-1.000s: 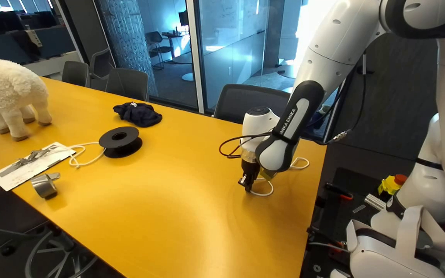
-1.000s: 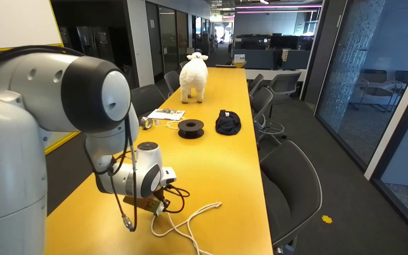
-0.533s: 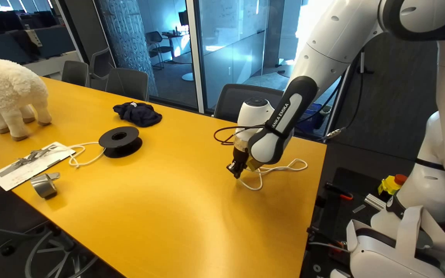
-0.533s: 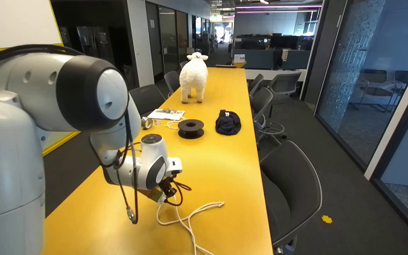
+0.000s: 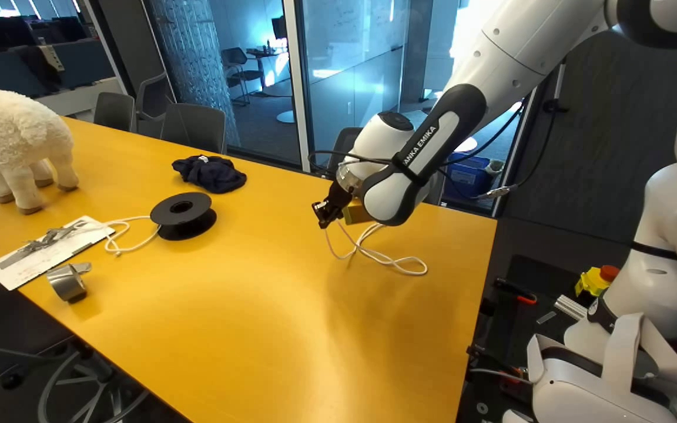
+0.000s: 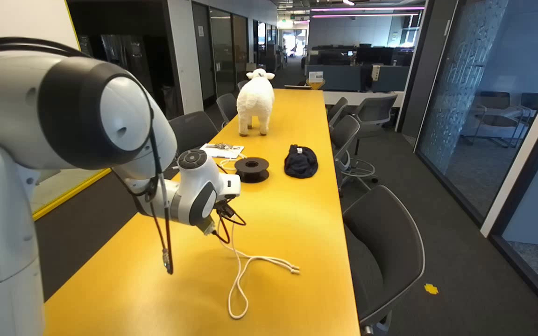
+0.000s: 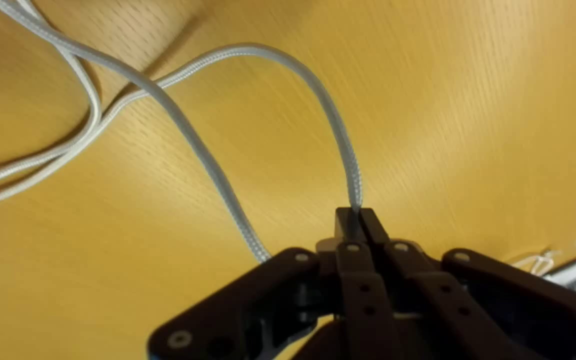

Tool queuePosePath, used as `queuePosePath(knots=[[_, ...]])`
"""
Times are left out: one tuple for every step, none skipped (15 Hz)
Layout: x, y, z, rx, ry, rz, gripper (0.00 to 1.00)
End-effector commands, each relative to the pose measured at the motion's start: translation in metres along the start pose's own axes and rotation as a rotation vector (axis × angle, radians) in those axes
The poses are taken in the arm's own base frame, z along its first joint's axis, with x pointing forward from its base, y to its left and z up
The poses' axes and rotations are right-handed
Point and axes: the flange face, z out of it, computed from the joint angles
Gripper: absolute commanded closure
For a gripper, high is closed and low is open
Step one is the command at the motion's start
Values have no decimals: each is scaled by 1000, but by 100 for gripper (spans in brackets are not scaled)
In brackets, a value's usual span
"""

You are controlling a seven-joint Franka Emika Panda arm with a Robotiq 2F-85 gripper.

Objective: Move the rope to the right

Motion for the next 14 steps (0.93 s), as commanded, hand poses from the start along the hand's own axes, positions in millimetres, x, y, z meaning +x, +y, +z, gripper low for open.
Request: queuePosePath(knots=[[1,5,-36,65,169,82,99],[-1,11,-37,71,219,102,99],[-7,19,-31,64,270,123,99],[-13,25,-27,54,323,141,99],[-23,31,-18,33,367,173,99],[-36,36,-10,9,408,211,99],[-54,39,2,-21,421,237,99],[-69,37,10,-41,431,252,99],[-86,33,18,-53,407,263,99],[-104,25,26,-63,377,256,99],[-120,19,32,-73,353,242,99],[-135,12,38,-80,306,231,99],[-149,6,41,-93,284,215,99],[-161,2,41,-108,256,207,99]])
